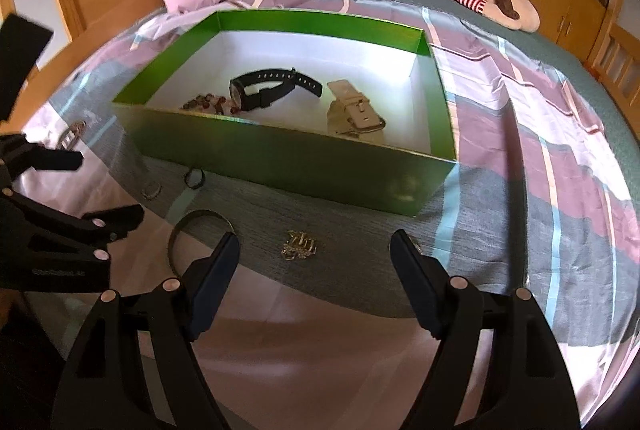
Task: Organize jewelry
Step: 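Move both open tools back toward the silver bangle and rings before the box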
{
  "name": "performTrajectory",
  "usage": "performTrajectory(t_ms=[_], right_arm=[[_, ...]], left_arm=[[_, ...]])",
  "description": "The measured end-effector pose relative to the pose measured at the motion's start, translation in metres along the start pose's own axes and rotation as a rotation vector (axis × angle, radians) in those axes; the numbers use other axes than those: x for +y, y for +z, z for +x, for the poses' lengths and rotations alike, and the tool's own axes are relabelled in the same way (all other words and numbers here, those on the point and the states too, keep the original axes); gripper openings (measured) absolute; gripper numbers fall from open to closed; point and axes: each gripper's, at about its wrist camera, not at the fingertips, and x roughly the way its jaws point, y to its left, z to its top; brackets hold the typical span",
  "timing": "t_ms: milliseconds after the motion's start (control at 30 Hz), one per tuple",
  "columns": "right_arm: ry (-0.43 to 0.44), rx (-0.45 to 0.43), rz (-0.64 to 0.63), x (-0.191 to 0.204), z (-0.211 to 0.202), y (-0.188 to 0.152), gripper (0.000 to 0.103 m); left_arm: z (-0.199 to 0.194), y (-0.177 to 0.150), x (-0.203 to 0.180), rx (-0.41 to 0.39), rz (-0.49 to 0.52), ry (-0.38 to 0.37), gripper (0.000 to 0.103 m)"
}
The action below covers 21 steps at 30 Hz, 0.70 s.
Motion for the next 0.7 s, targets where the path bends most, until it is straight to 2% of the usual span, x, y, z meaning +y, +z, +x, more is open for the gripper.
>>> performTrajectory(t_ms=[167, 267, 333, 400, 433, 500, 700], right_arm=[[0.01, 0.041, -0.011, 0.006, 0.018, -0.001, 0.066], [0.024, 0.097, -0.029, 0.011, 0.032, -0.005, 0.043], [0.028, 0.116, -0.041, 0.014, 0.036, -0.007, 0.032], [0.037, 0.114, -0.054, 0.015, 0.034, -0.008, 0.026], [0.042, 0.121, -0.064, 0.016, 0.034, -0.008, 0.018], [0.05, 0.127, -0.079, 0.018, 0.032, -0.01, 0.011], [0.053, 0.132, -0.105, 0.018, 0.027, -0.015, 0.008]], left_arm=[[0.002, 0.0, 0.003, 0.014, -0.008, 0.004, 0.092], [0.003, -0.001, 0.004, 0.021, -0.009, 0.007, 0.092], [0.004, -0.001, 0.004, 0.025, -0.008, 0.009, 0.092], [0.004, -0.001, 0.005, 0.025, -0.007, 0.008, 0.092], [0.004, -0.001, 0.005, 0.026, -0.008, 0.009, 0.092], [0.004, -0.002, 0.005, 0.026, -0.008, 0.009, 0.093], [0.005, -0.003, 0.006, 0.031, -0.001, 0.013, 0.093]])
